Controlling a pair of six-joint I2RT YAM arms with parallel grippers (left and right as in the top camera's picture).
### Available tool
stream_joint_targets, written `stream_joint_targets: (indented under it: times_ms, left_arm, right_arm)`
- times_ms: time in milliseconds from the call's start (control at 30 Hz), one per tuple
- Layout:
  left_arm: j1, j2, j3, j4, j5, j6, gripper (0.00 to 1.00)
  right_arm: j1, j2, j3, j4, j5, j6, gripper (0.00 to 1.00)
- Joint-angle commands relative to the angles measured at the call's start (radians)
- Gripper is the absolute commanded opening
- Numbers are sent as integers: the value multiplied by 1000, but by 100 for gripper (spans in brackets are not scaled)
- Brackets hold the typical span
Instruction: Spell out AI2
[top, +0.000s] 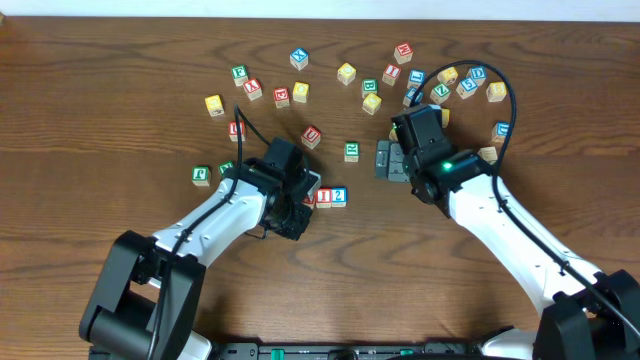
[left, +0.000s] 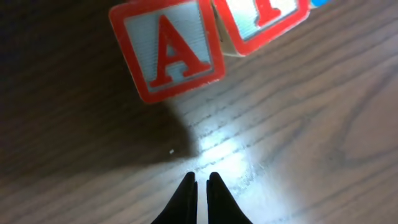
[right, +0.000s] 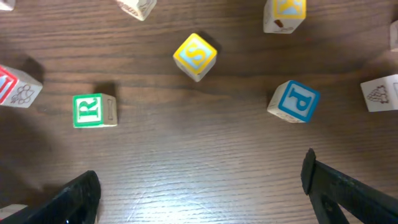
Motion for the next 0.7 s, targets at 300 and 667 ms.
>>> stream_joint_targets:
  times_ms: [300,667]
  left_arm:
    - [-2,-2,-16,155,-13,-63,8]
    - [-2,21,-16,164,-13,-62,8]
  right_arm:
    - [-18,20,12,0,17,18,99]
    - [-18,20,12,-2,17,18,99]
